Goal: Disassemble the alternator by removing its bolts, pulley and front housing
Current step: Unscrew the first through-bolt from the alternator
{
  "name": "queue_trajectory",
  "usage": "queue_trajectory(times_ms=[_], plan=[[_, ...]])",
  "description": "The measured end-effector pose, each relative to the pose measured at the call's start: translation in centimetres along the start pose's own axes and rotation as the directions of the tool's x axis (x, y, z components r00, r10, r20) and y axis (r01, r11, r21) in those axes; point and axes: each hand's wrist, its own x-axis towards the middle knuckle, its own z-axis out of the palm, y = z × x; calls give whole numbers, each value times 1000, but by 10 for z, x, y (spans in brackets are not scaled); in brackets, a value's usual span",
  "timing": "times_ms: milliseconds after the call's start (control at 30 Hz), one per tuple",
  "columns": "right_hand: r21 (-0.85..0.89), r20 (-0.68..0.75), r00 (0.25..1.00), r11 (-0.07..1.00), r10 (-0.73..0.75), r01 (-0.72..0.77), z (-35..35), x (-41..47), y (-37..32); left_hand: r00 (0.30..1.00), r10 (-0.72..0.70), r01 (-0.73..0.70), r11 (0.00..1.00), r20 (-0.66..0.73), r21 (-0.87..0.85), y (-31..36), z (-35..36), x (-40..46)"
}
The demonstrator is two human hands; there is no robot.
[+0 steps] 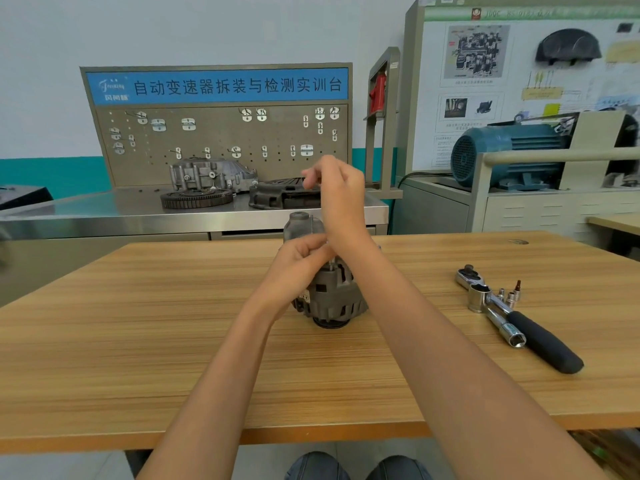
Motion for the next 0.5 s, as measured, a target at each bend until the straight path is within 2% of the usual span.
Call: queue_trajectory(times_ms=[100,167,267,333,400,500], plan=[[-39,-35,999,999,-31,29,1,-2,2,999,-3,3,1000,-35,5,-1,0,0],[-170,-60,993,981,-100,88,4,-5,4,998,-11,12,1000,-63,15,-2,1,0],[-485,-103,955,852,-278,196,7,-11,8,994,-39,43,998,-101,38,-5,2,1],[-617,-114,924,755,-364,221,7,-13,8,988,-65,72,996,-138,49,-8,2,3],[-656,-108,922,724,-372,215,8,-13,7,983,-82,92,995,-165,49,-10,1,5],[-638,-105,926,739,-364,218,7,-13,5,985,-83,89,995,-149,37,-8,2,4]])
